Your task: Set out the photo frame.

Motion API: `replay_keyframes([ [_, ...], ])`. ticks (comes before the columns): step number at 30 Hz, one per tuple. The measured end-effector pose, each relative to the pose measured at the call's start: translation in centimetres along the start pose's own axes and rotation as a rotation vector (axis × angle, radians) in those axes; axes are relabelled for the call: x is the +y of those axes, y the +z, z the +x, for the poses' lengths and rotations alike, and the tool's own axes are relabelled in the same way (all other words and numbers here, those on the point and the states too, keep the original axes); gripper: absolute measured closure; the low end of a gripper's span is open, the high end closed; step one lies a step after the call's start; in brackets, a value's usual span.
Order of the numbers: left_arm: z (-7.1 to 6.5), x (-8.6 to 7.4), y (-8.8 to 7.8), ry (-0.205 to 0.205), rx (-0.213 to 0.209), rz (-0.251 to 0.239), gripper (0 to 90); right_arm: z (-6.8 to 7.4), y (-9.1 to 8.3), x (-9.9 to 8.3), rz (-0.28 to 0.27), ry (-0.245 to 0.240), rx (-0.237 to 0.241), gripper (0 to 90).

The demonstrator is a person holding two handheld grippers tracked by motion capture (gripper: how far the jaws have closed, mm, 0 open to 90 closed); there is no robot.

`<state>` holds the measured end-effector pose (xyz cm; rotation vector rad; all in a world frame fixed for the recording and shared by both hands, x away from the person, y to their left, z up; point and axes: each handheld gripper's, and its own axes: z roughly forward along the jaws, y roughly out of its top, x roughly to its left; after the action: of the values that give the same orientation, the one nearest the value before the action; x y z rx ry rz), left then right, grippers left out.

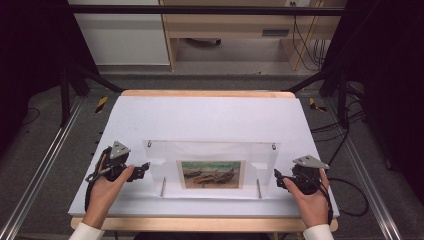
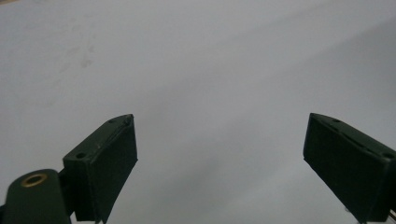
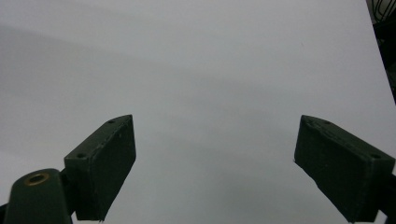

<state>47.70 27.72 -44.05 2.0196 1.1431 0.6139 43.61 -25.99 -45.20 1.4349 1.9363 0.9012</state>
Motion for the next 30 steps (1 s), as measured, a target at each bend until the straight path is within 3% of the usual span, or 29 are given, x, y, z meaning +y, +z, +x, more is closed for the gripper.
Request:
replay_keyframes([
  [18,0.6,0.5,2.5,0.006,0.016,0.061,8.1,-0.2,2.8,1.7,0.021,0.015,0.025,8.2],
  [30,1.8,-0.5,3.2,-0.015,0.056,0.094,7.9,-1.3,4.2,1.5,0.059,0.063,0.019,8.3],
])
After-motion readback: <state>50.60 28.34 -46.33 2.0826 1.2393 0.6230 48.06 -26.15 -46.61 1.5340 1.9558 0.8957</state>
